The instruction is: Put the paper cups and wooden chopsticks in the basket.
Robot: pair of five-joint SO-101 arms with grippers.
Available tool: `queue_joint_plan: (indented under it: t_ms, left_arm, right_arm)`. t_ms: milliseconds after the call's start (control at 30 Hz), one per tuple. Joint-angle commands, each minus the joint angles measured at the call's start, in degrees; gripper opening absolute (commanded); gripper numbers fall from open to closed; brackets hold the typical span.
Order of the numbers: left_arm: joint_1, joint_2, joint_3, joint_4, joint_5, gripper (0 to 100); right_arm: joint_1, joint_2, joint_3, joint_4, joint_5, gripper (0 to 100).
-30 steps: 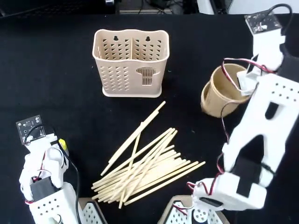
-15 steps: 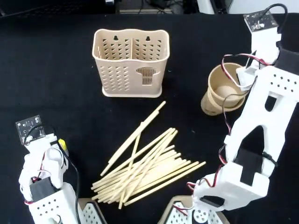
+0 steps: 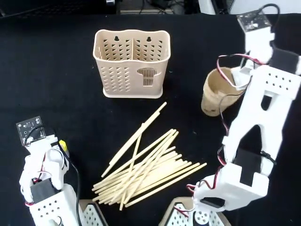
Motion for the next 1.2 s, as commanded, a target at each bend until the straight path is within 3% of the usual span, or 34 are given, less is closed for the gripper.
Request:
queue_joint_plan:
  t_ms: [0,167,300,567,700,1000,1167]
  left_arm:
    - [-0.04,-0.35,0.92,-0.44,0.44,20]
    - [-0.04,-0.35,0.92,-0.44,0.44,20]
    - [-0.04,-0.35,0.92,-0.44,0.44,20]
    - [-0.04,-0.35,0.92,-0.44,0.44,20]
    - [-0.04,-0.35,0.92,-0.44,0.44,20]
    - [-0.04,-0.35,0.92,-0.44,0.44,20]
    - [-0.04,-0.35,0.92,-0.44,0.44,20]
  right_arm:
    - [-2.29,-2.24,-1.63,0.53,0.18,15.0]
    - [-2.29,-8.04,-0.92,0.62,0.09,0.5]
    - [-2.02,-13.14,6.81,-2.90,0.18,1.3]
    - [-2.37,-28.88,39.34,-30.07,0.09,1.2]
    - [-2.37,-34.59,49.19,-35.60,0.00,1.2]
    - [-2.20,-35.12,62.11,-45.54,-2.90,1.2]
    - [-2.11,-37.49,56.40,-45.36,-3.25,1.2]
